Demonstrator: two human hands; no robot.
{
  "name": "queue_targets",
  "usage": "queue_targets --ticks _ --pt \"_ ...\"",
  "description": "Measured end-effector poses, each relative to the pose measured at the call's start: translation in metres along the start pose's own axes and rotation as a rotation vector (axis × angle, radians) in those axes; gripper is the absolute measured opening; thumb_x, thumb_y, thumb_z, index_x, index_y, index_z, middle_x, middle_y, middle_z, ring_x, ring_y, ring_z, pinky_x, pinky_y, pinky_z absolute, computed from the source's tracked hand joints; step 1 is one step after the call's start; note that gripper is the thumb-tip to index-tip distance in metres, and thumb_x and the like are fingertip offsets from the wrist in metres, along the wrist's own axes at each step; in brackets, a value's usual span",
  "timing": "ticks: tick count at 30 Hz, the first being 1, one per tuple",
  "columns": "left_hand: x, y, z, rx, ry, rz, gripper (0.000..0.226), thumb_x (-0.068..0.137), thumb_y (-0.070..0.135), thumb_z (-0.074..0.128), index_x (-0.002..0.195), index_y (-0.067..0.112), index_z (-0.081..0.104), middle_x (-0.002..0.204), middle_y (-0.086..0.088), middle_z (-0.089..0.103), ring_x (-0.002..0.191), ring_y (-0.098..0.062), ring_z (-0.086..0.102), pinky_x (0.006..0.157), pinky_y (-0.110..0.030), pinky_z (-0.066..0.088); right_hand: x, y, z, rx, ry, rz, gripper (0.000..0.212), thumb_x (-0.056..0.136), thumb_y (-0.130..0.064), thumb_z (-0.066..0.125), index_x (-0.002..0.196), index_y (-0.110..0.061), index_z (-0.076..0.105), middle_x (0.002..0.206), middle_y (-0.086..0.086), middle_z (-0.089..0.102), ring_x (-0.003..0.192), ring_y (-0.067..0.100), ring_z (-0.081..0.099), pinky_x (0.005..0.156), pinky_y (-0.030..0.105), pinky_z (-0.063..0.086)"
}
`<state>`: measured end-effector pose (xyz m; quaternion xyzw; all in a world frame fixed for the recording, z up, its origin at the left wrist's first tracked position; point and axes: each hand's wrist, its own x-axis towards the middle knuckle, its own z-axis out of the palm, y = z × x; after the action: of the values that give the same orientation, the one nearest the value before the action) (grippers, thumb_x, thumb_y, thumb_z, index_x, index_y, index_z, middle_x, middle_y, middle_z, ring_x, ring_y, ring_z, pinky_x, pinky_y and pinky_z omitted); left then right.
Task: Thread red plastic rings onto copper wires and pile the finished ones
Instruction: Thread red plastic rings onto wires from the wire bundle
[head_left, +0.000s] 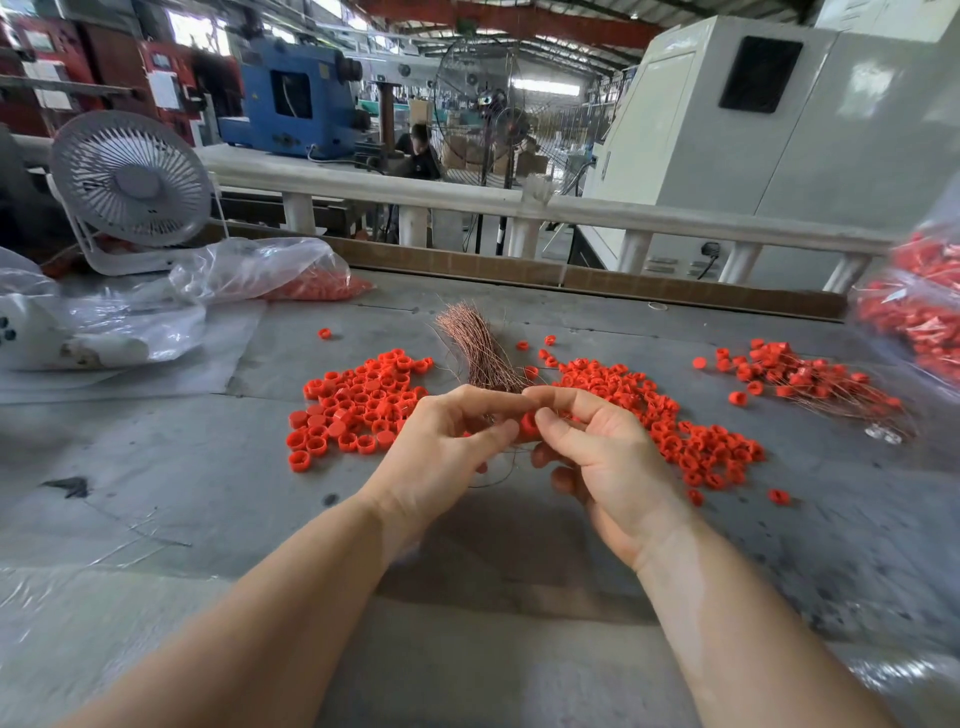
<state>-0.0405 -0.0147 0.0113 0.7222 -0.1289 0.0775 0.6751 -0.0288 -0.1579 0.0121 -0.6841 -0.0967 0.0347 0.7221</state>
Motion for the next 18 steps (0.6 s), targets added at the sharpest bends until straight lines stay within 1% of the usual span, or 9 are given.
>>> queue_targets --ticks 3,7,9,12,16,18 --pt "0.0007 -0.0009 0.0005 0.061 0.005 0.023 0.023 0.083 0.002 0.065 0.088 0.024 0.071 0.074 0.006 0.066 0.066 -0.012 0.049 0.056 -0.019 0.043 0.0 0.0003 0.0003 0.015 0.004 -0.006 0.019 0.092 -0.005 0.052 0.096 -0.018 0.065 0.063 -0.009 0.065 0.053 0.001 0.053 0.043 0.015 0.034" --pt "0.0011 -0.0025 0.0 0.16 0.029 0.062 0.02 0.08 0.006 0.069 0.085 0.026 0.069 0.065 0.018 0.061 0.061 -0.002 0.047 0.061 -0.014 0.041 -0.0001 0.0004 0.0003 0.026 0.015 0.007 0.014 0.092 -0.01 0.054 0.095 -0.019 0.065 0.064 -0.008 0.066 0.055 0.003 0.057 0.043 0.015 0.035" --pt "0.0009 -0.0026 0.0002 0.221 0.057 0.099 0.021 0.079 0.007 0.071 0.083 0.028 0.067 0.067 0.017 0.06 0.062 0.001 0.047 0.062 -0.01 0.039 -0.0002 0.0004 0.0 0.024 0.011 0.014 0.012 0.091 -0.012 0.055 0.094 -0.019 0.065 0.065 -0.008 0.066 0.056 0.003 0.058 0.043 0.014 0.036" --pt "0.0004 -0.0012 0.0012 0.259 0.048 0.128 0.022 0.077 0.006 0.072 0.081 0.027 0.066 0.075 0.014 0.062 0.065 0.0 0.047 0.063 -0.009 0.039 -0.0002 0.0017 -0.0011 -0.016 0.02 0.007 0.012 0.09 -0.011 0.057 0.093 -0.018 0.066 0.063 -0.009 0.065 0.056 0.002 0.057 0.043 0.014 0.037" --pt "0.001 -0.002 0.0013 0.282 -0.006 0.101 0.019 0.081 0.009 0.069 0.095 0.022 0.069 0.079 0.011 0.06 0.065 0.0 0.046 0.063 -0.012 0.038 0.0003 0.0028 -0.0011 -0.033 0.026 -0.003 0.011 0.089 -0.009 0.058 0.092 -0.017 0.066 0.062 -0.009 0.065 0.052 0.001 0.055 0.042 0.014 0.036" --pt "0.0012 -0.0024 0.0011 0.289 -0.008 0.102 0.02 0.081 0.01 0.069 0.096 0.024 0.069 0.078 0.011 0.058 0.065 0.0 0.047 0.062 -0.012 0.038 0.0007 0.0027 -0.0008 -0.028 0.03 0.0 0.01 0.089 -0.01 0.058 0.091 -0.017 0.066 0.062 -0.008 0.065 0.052 0.001 0.055 0.042 0.014 0.036"
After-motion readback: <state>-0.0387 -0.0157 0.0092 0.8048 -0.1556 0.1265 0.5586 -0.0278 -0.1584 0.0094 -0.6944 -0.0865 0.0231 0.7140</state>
